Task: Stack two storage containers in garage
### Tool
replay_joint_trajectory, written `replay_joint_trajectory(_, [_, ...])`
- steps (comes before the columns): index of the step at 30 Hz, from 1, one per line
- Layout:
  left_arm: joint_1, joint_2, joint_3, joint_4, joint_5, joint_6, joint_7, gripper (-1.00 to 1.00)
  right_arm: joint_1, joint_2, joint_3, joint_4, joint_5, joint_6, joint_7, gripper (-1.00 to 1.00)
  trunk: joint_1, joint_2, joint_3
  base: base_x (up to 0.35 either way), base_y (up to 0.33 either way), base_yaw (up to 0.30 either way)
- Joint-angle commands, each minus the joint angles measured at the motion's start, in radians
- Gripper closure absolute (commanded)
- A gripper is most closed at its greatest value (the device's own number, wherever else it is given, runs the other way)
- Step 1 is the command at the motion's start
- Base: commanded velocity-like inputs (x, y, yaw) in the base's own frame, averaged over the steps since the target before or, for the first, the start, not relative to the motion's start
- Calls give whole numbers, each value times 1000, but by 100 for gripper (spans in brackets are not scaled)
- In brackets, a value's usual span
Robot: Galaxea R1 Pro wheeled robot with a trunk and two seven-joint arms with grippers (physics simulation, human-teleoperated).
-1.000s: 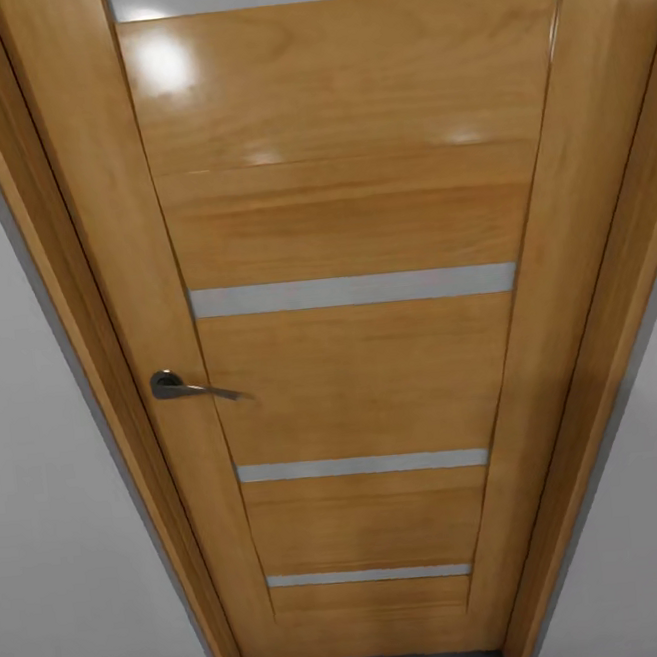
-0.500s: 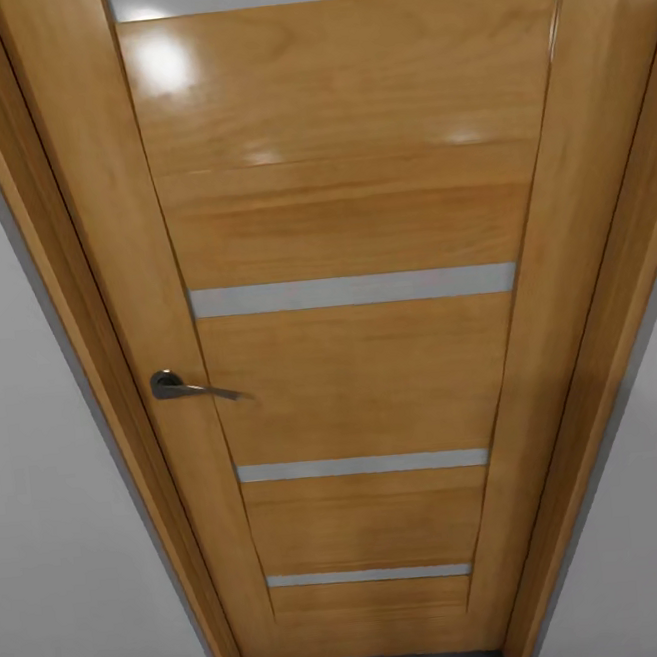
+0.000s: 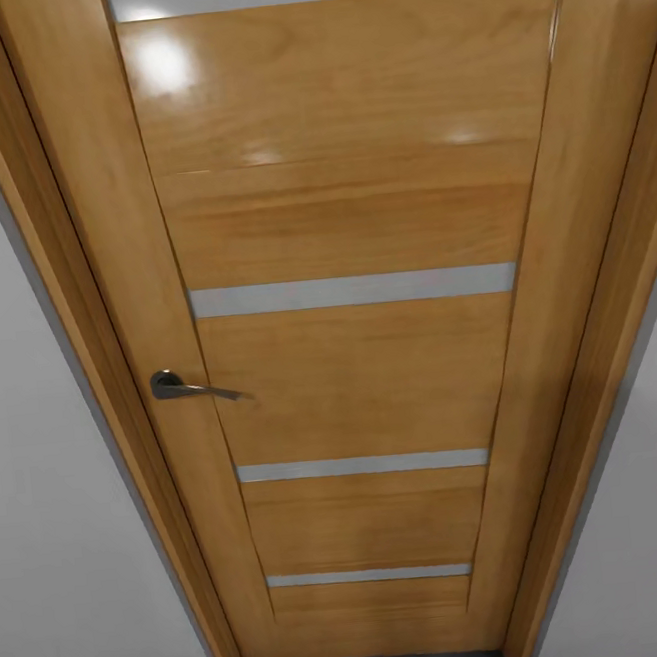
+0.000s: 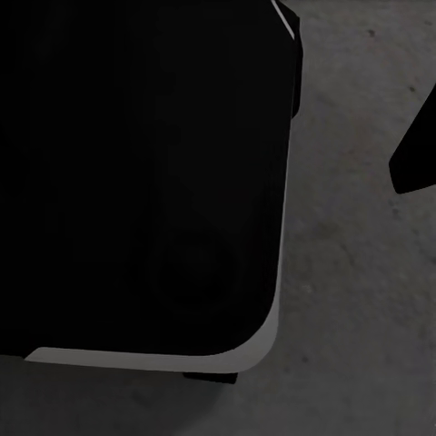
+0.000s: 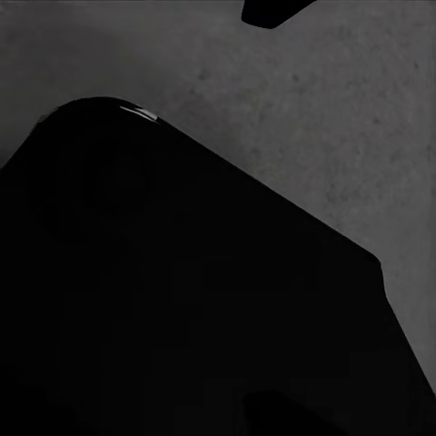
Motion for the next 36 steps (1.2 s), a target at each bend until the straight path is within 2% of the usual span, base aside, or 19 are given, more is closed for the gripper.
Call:
replay_joint_trajectory(1, [0, 0, 0, 0, 8, -2, 0, -100, 0, 0, 4, 0, -4, -9, 0, -100, 0, 0, -1, 0, 0, 0])
replay_joint_trajectory(14, [0, -1, 0, 0, 7, -1, -1, -100, -3, -4, 6, -4, -7, -23, -20, -100, 0, 0, -1, 0, 0, 0])
replay_joint_trajectory(18, [0, -2, 0, 0, 7, -2, -1, -100, -12, -10, 6, -74, -9, -22, -37, -100, 0, 0, -1, 0, 0, 0])
replay_joint_trajectory(24, [0, -3, 0, 0, 7, -1, -1, -100, -15, -65, 2, -294, -16, -3, -35, -100, 0, 0, -1, 0, 0, 0])
replay_joint_trajectory(26, [0, -3, 0, 0, 7, -1, -1, -100, -20, -81, 0, -339, -17, 15, -31, -100, 0, 0, -1, 0, 0, 0])
replay_joint_trajectory(28, [0, -3, 0, 0, 7, -1, -1, -100, -47, -106, -2, -372, -21, 51, -23, -100, 0, 0, -1, 0, 0, 0])
replay_joint_trajectory(30, [0, -3, 0, 0, 7, -1, -1, -100, -75, -118, -4, -383, -31, 75, -7, -100, 0, 0, -1, 0, 0, 0])
replay_joint_trajectory(32, [0, -3, 0, 0, 7, -1, -1, -100, -125, -138, -6, -390, -72, 100, 48, -100, 0, 0, -1, 0, 0, 0])
replay_joint_trajectory(33, [0, -3, 0, 0, 7, -1, -1, -100, -180, -161, -6, -393, -113, 127, 125, -100, 0, 0, -1, 0, 0, 0])
replay_joint_trajectory(36, [0, -3, 0, 0, 7, -1, -1, -100, -243, -180, -6, -394, -133, 160, 190, -100, 0, 0, -1, 0, 0, 0])
